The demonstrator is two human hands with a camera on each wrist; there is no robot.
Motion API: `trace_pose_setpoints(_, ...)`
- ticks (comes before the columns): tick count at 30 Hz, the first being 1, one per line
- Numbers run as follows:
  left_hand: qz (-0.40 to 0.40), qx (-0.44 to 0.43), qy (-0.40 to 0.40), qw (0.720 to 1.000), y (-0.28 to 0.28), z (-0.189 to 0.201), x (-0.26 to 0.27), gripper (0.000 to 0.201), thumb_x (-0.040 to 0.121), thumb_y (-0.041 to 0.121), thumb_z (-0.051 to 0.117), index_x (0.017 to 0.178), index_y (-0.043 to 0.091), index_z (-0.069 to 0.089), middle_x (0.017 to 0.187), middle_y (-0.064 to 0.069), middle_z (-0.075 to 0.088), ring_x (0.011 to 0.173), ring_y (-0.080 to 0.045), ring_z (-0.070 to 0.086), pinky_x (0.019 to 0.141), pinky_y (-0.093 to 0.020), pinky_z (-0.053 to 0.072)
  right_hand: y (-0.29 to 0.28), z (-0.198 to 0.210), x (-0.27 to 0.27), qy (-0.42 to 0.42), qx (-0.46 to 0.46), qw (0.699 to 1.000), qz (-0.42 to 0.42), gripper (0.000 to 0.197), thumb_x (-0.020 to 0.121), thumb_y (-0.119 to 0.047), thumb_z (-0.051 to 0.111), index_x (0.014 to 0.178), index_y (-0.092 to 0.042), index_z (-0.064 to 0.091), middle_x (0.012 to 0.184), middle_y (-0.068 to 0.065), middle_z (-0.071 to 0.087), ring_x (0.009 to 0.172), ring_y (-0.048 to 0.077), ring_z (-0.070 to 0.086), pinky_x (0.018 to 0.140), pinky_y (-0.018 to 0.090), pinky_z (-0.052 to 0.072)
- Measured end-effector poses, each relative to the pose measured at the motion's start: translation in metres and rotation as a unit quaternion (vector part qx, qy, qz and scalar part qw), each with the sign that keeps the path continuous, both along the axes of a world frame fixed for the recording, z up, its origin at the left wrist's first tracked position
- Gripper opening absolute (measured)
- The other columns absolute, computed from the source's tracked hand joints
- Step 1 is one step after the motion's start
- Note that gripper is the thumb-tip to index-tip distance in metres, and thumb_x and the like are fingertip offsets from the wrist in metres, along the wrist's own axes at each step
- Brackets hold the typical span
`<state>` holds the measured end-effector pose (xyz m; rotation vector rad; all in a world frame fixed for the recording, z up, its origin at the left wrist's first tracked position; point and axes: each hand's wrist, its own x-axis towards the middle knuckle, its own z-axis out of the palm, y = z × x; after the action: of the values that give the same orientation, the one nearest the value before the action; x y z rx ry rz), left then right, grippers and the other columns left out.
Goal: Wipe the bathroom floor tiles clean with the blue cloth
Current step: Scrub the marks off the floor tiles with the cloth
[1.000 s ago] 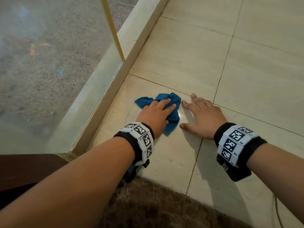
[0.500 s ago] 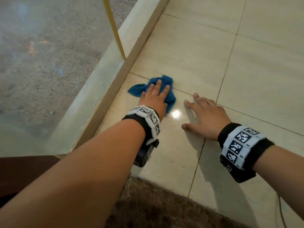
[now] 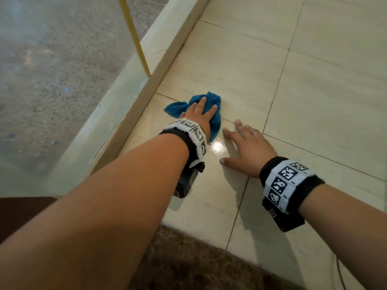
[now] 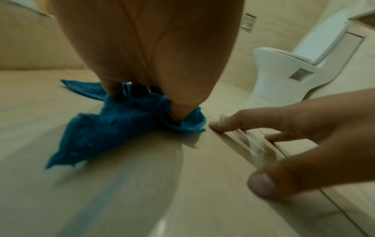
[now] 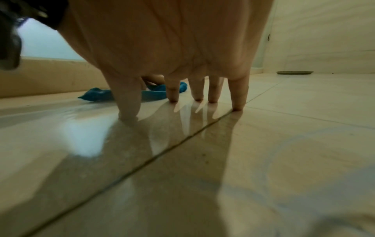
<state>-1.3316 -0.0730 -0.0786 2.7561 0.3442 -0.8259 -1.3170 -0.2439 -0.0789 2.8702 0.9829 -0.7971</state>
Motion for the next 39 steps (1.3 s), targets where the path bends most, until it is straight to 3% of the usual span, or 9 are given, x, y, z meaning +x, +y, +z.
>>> trace_pose_setpoints(8,-0.033,0.021,-0.002,0.999,-0.008,-0.003,-0.08,0.082,0.098,0.02,0.051,0.152,0.033,-0.01,0.159,-0.001,-0.023,0.149,-0.023,-0.007,0.12,-0.041,0.011,0.009,0.008,-0.004,0.002,-0.01,1.0,-0.016,0.084,0.077,-0.057,0.06,0.146,-0.032,0.017,0.158,0.002,0.001,0.143,0.029,0.009,0.114,0.046,0.021)
trace_pose_setpoints(10,0.009,0.022,-0.001,1.0,0.002,-0.003,-0.093,0.081,0.099,0.021,0.05,0.152,0.032,-0.01,0.159,-0.001,-0.023,0.149,-0.023,-0.007,0.12,-0.042,0.012,0.016,0.013,-0.006,-0.017,0.011,1.0,-0.004,0.083,0.077,-0.055,0.062,0.144,-0.029,0.021,0.157,0.004,0.005,0.142,0.029,0.011,0.114,0.046,0.021)
trace_pose_setpoints(14,0.136,0.027,0.039,0.99,0.033,0.007,-0.103,0.081,0.1,0.022,0.049,0.153,0.028,-0.012,0.158,-0.005,-0.026,0.148,-0.027,-0.007,0.117,-0.047,0.021,0.028,0.016,-0.018,-0.003,-0.004,0.999,0.038,0.099,0.074,-0.07,0.056,0.149,-0.029,0.005,0.158,0.002,-0.011,0.145,0.026,-0.002,0.116,0.051,0.013)
trace_pose_setpoints(16,0.129,0.032,0.046,0.99,0.03,0.009,-0.109,0.083,0.099,0.023,0.051,0.152,0.028,-0.014,0.158,-0.006,-0.026,0.148,-0.028,-0.008,0.117,-0.046,0.021,0.029,0.012,-0.024,0.032,-0.027,0.999,0.032,0.105,0.072,-0.07,0.058,0.149,-0.028,0.0,0.157,0.002,-0.014,0.145,0.026,-0.005,0.115,0.052,0.012)
trace_pose_setpoints(22,-0.022,0.023,0.022,0.999,-0.017,-0.001,-0.124,0.085,0.099,0.025,0.051,0.152,0.03,-0.014,0.158,-0.004,-0.027,0.148,-0.026,-0.01,0.119,-0.045,0.014,0.026,0.004,-0.029,0.027,-0.026,0.999,0.021,0.108,0.071,-0.071,0.058,0.149,-0.03,-0.004,0.157,0.001,-0.016,0.145,0.023,-0.008,0.115,0.052,0.01)
trace_pose_setpoints(26,0.086,0.039,0.033,0.995,-0.01,0.003,-0.126,0.082,0.1,0.029,0.046,0.151,0.025,-0.018,0.156,-0.008,-0.029,0.148,-0.028,-0.011,0.118,-0.047,0.018,0.028,0.005,-0.028,0.029,-0.034,0.999,0.022,0.11,0.07,-0.071,0.059,0.149,-0.03,-0.005,0.157,0.0,-0.017,0.145,0.023,-0.009,0.115,0.051,0.011)
trace_pose_setpoints(29,0.166,0.052,0.055,0.983,-0.007,0.01,-0.128,0.078,0.102,0.02,0.043,0.151,0.017,-0.018,0.156,-0.017,-0.025,0.147,-0.035,-0.006,0.112,-0.049,0.032,0.028,0.005,-0.028,0.027,-0.035,0.999,0.025,0.11,0.071,-0.071,0.059,0.149,-0.029,-0.006,0.157,0.001,-0.017,0.145,0.024,-0.008,0.115,0.052,0.011)
trace_pose_setpoints(33,0.141,0.065,0.069,0.985,-0.017,0.017,-0.133,0.078,0.1,0.018,0.044,0.152,0.013,-0.014,0.157,-0.023,-0.017,0.146,-0.04,0.003,0.111,-0.05,0.031,0.028,0.005,-0.028,0.027,-0.036,0.999,0.023,0.11,0.07,-0.071,0.059,0.149,-0.028,-0.005,0.157,0.001,-0.016,0.145,0.024,-0.008,0.115,0.053,0.011)
trace_pose_setpoints(39,0.121,0.043,0.052,0.99,-0.001,0.018,-0.141,0.077,0.101,0.025,0.046,0.153,0.019,-0.01,0.159,-0.016,-0.017,0.147,-0.035,0.0,0.113,-0.053,0.027,0.028,0.005,-0.028,0.028,-0.037,0.999,0.023,0.111,0.07,-0.072,0.059,0.149,-0.029,-0.005,0.157,0.001,-0.015,0.145,0.024,-0.007,0.115,0.053,0.012)
